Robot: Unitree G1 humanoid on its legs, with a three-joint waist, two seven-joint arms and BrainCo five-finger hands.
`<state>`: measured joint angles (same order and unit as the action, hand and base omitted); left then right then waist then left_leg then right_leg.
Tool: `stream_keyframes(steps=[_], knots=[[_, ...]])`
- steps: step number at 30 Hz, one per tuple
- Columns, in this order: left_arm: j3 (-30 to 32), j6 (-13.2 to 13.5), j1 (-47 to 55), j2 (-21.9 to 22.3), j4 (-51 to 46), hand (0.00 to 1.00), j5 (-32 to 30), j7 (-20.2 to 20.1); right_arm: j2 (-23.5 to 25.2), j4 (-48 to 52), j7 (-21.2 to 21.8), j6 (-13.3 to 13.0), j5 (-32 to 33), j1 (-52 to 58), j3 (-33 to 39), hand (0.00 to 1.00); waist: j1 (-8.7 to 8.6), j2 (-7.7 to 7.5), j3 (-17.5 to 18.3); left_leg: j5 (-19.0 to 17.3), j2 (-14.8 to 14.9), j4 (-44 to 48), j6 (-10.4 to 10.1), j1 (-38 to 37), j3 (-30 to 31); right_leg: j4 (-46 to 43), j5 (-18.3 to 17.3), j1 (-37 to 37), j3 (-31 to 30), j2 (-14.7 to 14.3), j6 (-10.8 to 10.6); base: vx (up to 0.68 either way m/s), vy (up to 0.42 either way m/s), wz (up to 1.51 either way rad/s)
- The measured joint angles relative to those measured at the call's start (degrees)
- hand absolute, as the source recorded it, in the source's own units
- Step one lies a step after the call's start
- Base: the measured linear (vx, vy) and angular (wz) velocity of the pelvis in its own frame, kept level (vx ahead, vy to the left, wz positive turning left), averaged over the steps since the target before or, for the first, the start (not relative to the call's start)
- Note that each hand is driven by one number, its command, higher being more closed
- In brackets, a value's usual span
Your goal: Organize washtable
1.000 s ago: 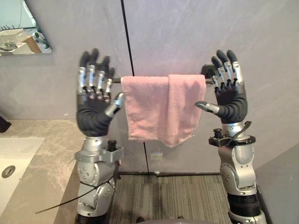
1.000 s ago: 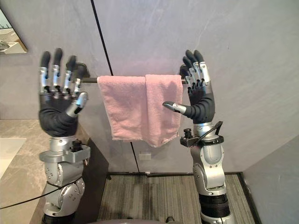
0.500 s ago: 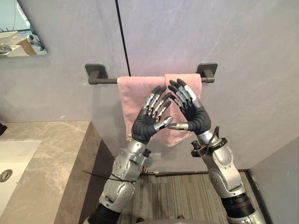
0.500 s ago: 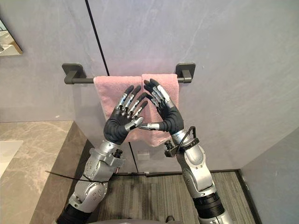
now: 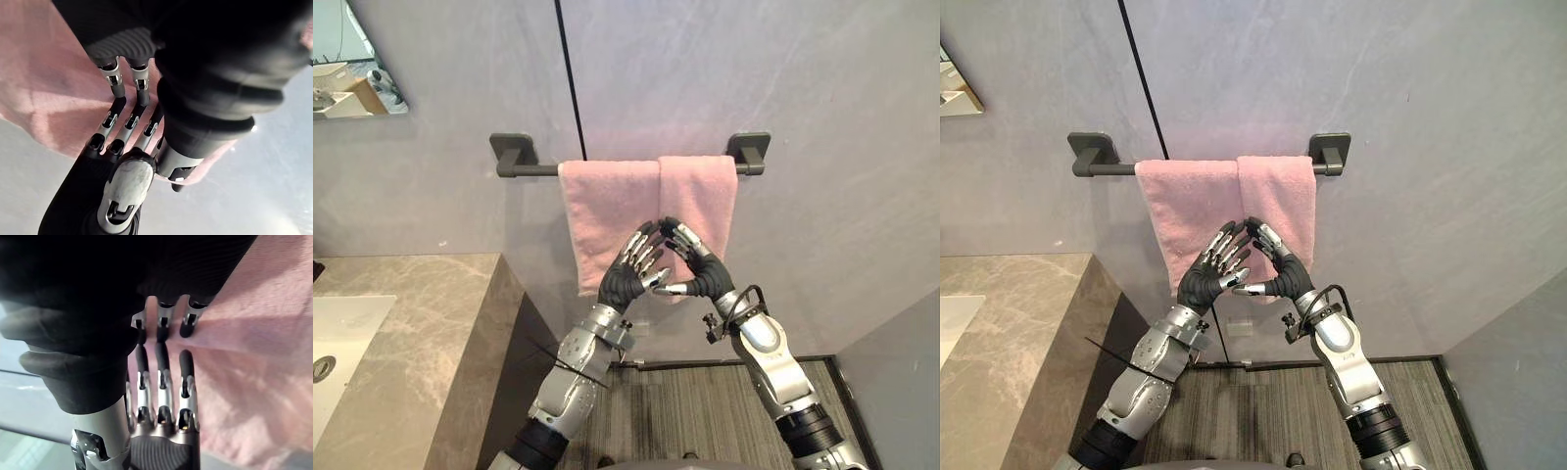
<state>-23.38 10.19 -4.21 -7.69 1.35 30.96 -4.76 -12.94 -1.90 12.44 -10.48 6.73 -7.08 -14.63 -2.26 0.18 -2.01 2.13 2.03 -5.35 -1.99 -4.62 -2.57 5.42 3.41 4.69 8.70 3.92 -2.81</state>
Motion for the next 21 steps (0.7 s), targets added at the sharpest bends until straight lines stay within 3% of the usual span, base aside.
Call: stream_keyframes(steps=[12,21], knots=[[2.6,-0.5,-3.8,-0.5,7.8,0.00,-3.1,3.0,-0.5,-6.5,-2.8,1.8,-4.6,-1.0,-0.5,0.00,-0.03,-0.56,0.0,0.0,0.0,0.0,0.0,0.9,0.3,0.1,0.0,-0.6,0.3,0.0,0.0,0.00,0.000,0.00],[9.4,-0.9,-4.0,-0.5,9.9,0.00,-4.7,5.3,1.5,-8.5,-7.4,2.0,-4.7,-1.2,10.2,0.00,0.00,-1.16,-0.2,0.0,0.0,0.0,0.0,1.0,0.7,0.1,0.0,-0.6,0.5,0.0,0.0,-0.02,-0.008,0.01]])
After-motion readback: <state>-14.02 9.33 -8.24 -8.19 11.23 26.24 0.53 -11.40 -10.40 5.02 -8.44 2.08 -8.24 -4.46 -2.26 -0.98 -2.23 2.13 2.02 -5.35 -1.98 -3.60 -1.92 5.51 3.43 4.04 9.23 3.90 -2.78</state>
